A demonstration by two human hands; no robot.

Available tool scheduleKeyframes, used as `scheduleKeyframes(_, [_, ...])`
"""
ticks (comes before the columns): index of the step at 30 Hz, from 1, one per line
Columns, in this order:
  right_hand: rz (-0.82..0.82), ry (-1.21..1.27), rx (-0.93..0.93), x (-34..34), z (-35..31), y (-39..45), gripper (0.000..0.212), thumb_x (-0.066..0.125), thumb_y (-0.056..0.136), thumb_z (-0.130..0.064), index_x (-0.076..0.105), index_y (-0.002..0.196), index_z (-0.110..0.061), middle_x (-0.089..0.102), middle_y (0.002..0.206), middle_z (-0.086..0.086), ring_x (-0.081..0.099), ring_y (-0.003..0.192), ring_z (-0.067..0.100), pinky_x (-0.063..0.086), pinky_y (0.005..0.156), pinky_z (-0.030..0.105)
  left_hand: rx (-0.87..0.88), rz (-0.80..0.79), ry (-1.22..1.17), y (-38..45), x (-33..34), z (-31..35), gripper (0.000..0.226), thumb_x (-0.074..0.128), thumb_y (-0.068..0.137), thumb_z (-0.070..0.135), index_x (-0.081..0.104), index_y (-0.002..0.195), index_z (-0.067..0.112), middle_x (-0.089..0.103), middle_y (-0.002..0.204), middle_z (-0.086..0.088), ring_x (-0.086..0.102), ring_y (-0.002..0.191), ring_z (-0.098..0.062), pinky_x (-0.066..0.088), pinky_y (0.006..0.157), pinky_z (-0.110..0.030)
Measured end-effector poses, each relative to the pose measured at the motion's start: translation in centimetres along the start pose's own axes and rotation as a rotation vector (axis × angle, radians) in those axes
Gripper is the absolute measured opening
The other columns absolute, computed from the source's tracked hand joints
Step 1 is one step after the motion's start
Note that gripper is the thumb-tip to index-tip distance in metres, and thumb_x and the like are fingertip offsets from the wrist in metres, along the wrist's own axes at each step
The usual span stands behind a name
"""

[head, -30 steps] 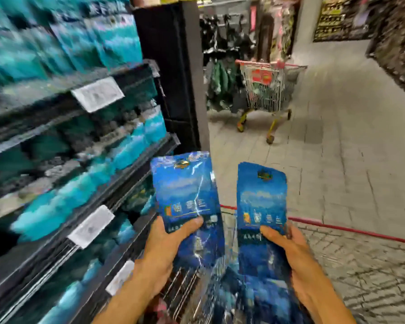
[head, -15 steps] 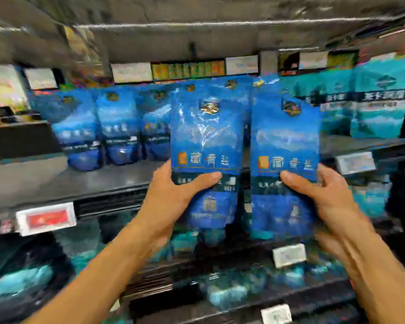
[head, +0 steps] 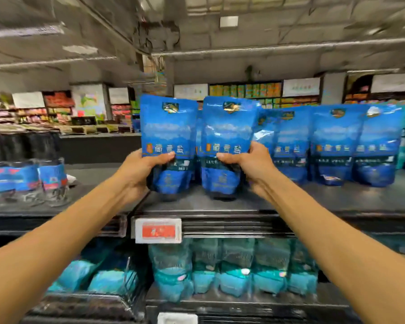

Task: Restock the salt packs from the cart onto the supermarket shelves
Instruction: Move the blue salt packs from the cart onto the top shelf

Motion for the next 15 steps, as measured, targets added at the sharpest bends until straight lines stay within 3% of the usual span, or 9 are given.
scheduleKeyframes(5, [-0.012, -0.152, -0.008, 2.5, 2.9, 2.1, 0.045, 0.085, 0.07, 0.0, 0.067, 0.111, -0.003, 0.075, 0.106, 0.009, 0.072, 0.1, 0.024, 0.056, 0.095, 0.048, -0.008, -0.028, 0.015, 3.3, -2.1, -2.7, 0.044, 0.067, 0.081, -0.003, 0.061, 0.124, -0.005, 0.065, 0.124, -0.02, 0.063, 0.115, -0.033, 0.049, 0.101, -0.047])
scheduleKeyframes(8, [-0.081, -0.417, -0.068, 1.2, 2.7, 2.6, 0.048, 0.091, 0.066, -0.014, 0.068, 0.107, -0.014, 0.076, 0.101, -0.001, 0.073, 0.095, 0.017, 0.056, 0.094, 0.045, 0.06, -0.091, 0.296, 4.4, -3.9, -3.0, 0.04, 0.08, 0.072, 0.007, 0.071, 0.111, 0.007, 0.075, 0.107, -0.005, 0.072, 0.095, -0.017, 0.056, 0.084, -0.032])
scheduleKeyframes(11, [-0.153, -0.862, -0.053, -0.1, 2.3, 1.9, 0.066, 0.092, 0.055, -0.051, 0.067, 0.108, -0.021, 0.074, 0.104, -0.005, 0.068, 0.099, 0.017, 0.054, 0.089, 0.038, 0.071, -0.12, 0.566, 4.6, -4.9, -3.0, 0.035, 0.088, 0.064, 0.022, 0.074, 0.097, 0.023, 0.076, 0.092, 0.014, 0.072, 0.083, 0.0, 0.053, 0.068, -0.01])
scheduleKeyframes(13, [-0.11, -0.972, -0.032, -0.2, 2.4, 1.6, 0.068, 0.089, 0.055, -0.059, 0.066, 0.105, -0.018, 0.071, 0.102, -0.002, 0.064, 0.096, 0.019, 0.05, 0.078, 0.034, 0.085, -0.112, 0.576, 5.1, -4.9, -3.2, 0.035, 0.089, 0.063, 0.024, 0.074, 0.094, 0.026, 0.076, 0.09, 0.017, 0.072, 0.083, 0.0, 0.051, 0.063, -0.007])
scheduleKeyframes(15, [-0.06, -0.957, -0.05, 0.2, 2.5, 1.6, 0.061, 0.09, 0.06, -0.051, 0.066, 0.103, -0.015, 0.071, 0.096, 0.001, 0.065, 0.088, 0.021, 0.047, 0.072, 0.031, 0.106, -0.088, 0.607, 5.3, -4.6, -3.2, 0.034, 0.089, 0.066, 0.024, 0.072, 0.095, 0.03, 0.076, 0.088, 0.016, 0.071, 0.073, -0.002, 0.052, 0.056, -0.014])
Point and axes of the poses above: each hand's wrist, its own y-axis towards the middle knuckle, its own x-axis out of the palm, z = x × y, the point moved 3 cm from there along y, towards the middle knuckle
